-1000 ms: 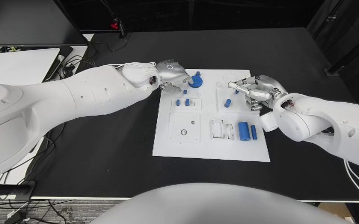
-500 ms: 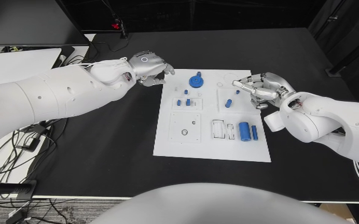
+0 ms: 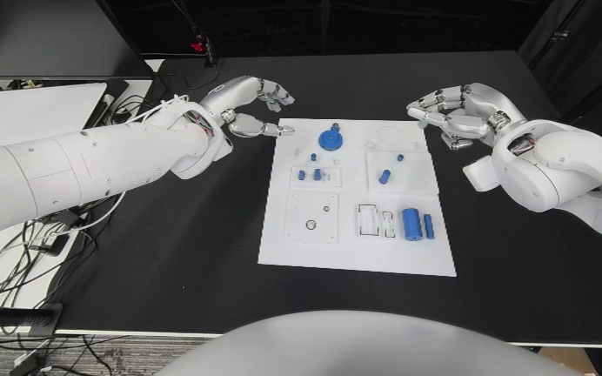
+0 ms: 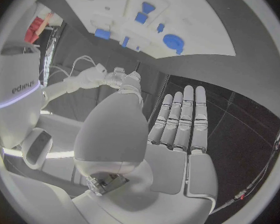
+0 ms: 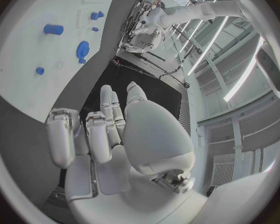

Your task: Assemble the parts on the task board

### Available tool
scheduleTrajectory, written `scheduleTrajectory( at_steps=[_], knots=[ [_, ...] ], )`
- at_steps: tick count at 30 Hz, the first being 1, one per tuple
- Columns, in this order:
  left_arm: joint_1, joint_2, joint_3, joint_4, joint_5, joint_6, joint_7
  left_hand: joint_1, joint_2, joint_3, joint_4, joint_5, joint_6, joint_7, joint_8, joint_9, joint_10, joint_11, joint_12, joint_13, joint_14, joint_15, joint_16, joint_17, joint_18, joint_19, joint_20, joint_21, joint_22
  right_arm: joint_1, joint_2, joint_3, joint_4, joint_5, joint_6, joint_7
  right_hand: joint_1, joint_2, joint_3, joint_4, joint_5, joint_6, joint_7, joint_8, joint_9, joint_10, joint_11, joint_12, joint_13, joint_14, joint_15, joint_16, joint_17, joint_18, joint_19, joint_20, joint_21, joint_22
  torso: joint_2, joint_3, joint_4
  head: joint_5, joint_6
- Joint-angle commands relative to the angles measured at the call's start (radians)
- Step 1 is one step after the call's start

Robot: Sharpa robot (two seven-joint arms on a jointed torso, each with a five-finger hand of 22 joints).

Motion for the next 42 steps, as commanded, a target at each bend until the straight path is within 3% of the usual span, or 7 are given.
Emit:
scheduleTrajectory(
  at_steps=[1,3,5,8,16,29,42],
  knots=[
    [-0.004,0.002,0.001,0.02,0.47,-0.007,0.201,-0.041,0.016,-0.002,0.001,-0.003,-0.019,0.032,0.003,-0.002,-0.037,0.008,0.01,0.001,-0.086,0.021,-0.026,-0.024,-0.016,-0.074,0.018,-0.063,-0.04,0.005,0.012,-0.001,-0.032,-0.217,-0.025,0.023,0.043,-0.003,0.013,-0.003,-0.058,0.02,0.004,-0.028,-0.013,-0.003,0.011,-0.147,-0.151,0.104,-0.002,0.002,0.263,0.004,0.037,-0.001,-0.007,0.223,0.0,-0.0005,-0.001,-0.012,0.004],
    [-0.008,0.003,0.001,0.032,0.571,-0.005,0.248,-0.067,0.022,0.001,0.002,-0.017,-0.023,0.018,0.006,-0.002,-0.052,0.013,0.02,0.002,-0.117,0.028,-0.029,-0.036,-0.014,-0.099,0.027,-0.09,-0.061,0.007,0.021,-0.001,-0.053,-0.286,-0.03,0.027,0.072,0.0,0.025,-0.004,-0.105,0.029,0.007,-0.057,-0.024,-0.015,0.014,-0.213,-0.226,0.104,0.003,0.002,0.263,0.008,0.032,-0.001,-0.017,0.218,0.0,-0.0004,-0.002,-0.021,0.005],
    [-0.015,0.003,0.001,0.052,0.676,-0.008,0.298,-0.119,0.023,0.002,0.002,-0.054,-0.047,-0.022,0.002,-0.004,-0.077,0.037,0.032,0.003,-0.171,0.047,-0.035,-0.055,-0.018,-0.141,0.037,-0.124,-0.091,0.007,0.032,-0.002,-0.079,-0.382,-0.033,0.023,0.104,0.001,0.04,-0.006,-0.167,0.036,0.004,-0.091,-0.036,-0.013,0.019,-0.261,-0.292,0.104,0.002,0.002,0.263,0.008,0.032,0.004,-0.022,0.215,0.001,0.0012,-0.0002,-0.041,0.009],
    [-0.022,0.001,0.001,0.076,0.752,-0.008,0.34,-0.178,0.007,-0.003,0.004,-0.117,-0.093,0.014,-0.008,-0.005,-0.118,0.039,0.042,0.002,-0.249,0.058,-0.041,-0.076,-0.026,-0.186,0.039,-0.128,-0.139,0.005,0.045,-0.002,-0.106,-0.489,-0.023,0.005,0.125,-0.008,0.049,-0.005,-0.24,0.027,-0.018,-0.14,-0.05,-0.014,0.027,-0.307,-0.359,0.104,0.011,0.002,0.263,0.008,0.033,0.009,-0.023,0.214,0.0,0.0006,-0.0015,-0.054,0.008],
    [-0.031,0.001,0.001,0.123,0.813,0.0,0.387,-0.238,0.0,-0.003,0.004,-0.212,-0.144,0.067,0.011,0.002,-0.171,0.043,0.065,0.006,-0.324,0.06,-0.02,-0.087,-0.041,-0.224,0.039,-0.128,-0.202,-0.011,0.069,-0.002,-0.143,-0.697,0.031,-0.056,0.143,-0.031,0.051,-0.004,-0.25,0.056,-0.033,-0.173,-0.051,-0.01,0.019,-0.345,-0.423,0.104,0.003,0.002,0.263,0.009,0.033,0.006,-0.026,0.212,0.0,0.0013,0.0009,-0.078,0.013],
    [-0.037,0.0,0.001,0.152,0.832,-0.004,0.399,-0.225,0.041,0.027,0.002,-0.229,-0.171,0.082,0.069,0.01,-0.199,0.051,0.128,0.012,-0.35,0.071,0.056,-0.094,-0.034,-0.192,0.039,-0.122,-0.218,-0.051,0.116,-0.002,-0.152,-0.956,0.083,-0.148,0.196,-0.039,0.061,0.001,-0.251,0.116,-0.047,-0.198,-0.05,0.054,-0.004,-0.371,-0.48,0.104,-0.016,0.002,0.263,0.005,0.042,-0.014,-0.014,0.219,0.001,0.0018,0.0004,-0.085,0.014],
    [-0.038,-0.008,0.001,0.154,0.833,-0.013,0.392,-0.219,0.07,0.041,0.001,-0.235,-0.189,0.083,0.103,0.011,-0.218,0.052,0.169,0.012,-0.374,0.072,0.098,-0.108,-0.034,-0.174,0.039,-0.121,-0.229,-0.064,0.147,-0.002,-0.162,-1.052,0.117,-0.224,0.192,-0.048,0.049,0.003,-0.251,0.133,-0.036,-0.23,-0.054,0.078,-0.012,-0.409,-0.526,0.104,-0.025,0.002,0.263,0.006,0.038,-0.026,-0.02,0.216,0.0,0.0012,-0.0018,-0.088,0.013]
  ],
)
